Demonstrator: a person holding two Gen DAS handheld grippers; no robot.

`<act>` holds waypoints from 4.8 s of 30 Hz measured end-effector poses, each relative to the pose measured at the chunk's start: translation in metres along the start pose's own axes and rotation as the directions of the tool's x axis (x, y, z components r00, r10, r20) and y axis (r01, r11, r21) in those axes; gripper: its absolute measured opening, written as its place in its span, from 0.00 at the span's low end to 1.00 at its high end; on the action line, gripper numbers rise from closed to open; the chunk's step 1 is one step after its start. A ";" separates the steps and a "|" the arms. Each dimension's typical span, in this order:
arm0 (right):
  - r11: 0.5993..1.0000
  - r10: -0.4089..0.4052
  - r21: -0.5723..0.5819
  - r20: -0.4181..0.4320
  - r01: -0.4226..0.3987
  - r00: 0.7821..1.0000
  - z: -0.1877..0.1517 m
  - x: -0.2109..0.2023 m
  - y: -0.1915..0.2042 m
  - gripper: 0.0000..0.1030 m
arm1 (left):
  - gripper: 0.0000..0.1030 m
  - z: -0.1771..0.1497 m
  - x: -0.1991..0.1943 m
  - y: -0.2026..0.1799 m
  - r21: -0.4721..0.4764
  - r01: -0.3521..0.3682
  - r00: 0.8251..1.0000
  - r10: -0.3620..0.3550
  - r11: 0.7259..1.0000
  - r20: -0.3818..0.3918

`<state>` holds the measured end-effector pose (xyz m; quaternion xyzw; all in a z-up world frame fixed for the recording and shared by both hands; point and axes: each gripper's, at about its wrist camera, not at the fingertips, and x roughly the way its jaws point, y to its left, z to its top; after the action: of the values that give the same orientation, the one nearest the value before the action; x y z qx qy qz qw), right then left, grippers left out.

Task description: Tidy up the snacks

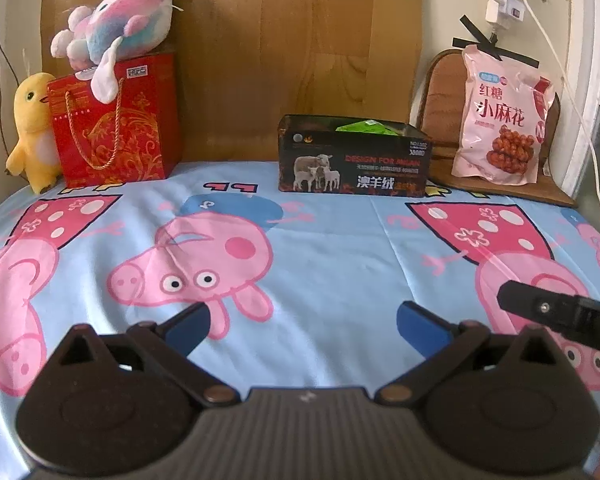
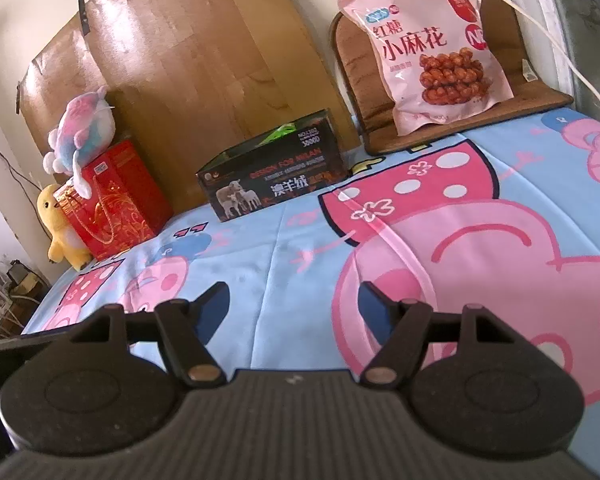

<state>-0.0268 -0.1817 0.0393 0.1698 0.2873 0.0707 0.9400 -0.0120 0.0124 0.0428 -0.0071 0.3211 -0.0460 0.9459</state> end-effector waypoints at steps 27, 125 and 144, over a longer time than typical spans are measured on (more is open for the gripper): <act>1.000 -0.008 -0.014 -0.009 0.008 1.000 -0.002 0.002 0.005 0.71 | 1.00 -0.002 0.001 0.007 0.003 0.030 1.000 -0.030 1.000 0.009; 0.999 0.024 0.043 -0.007 -0.024 1.000 -0.004 -0.008 -0.009 0.75 | 1.00 0.002 0.019 -0.006 0.177 -0.278 0.959 0.284 0.944 -0.009; 0.999 0.025 0.047 -0.008 -0.025 1.000 -0.005 -0.009 -0.011 0.75 | 1.00 0.001 0.019 -0.008 0.207 -0.287 0.956 0.294 0.935 -0.003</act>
<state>-0.0362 -0.1923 0.0365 0.1951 0.2908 0.0765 0.9336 0.0033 0.0030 0.0321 0.1385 0.3281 0.0612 0.9324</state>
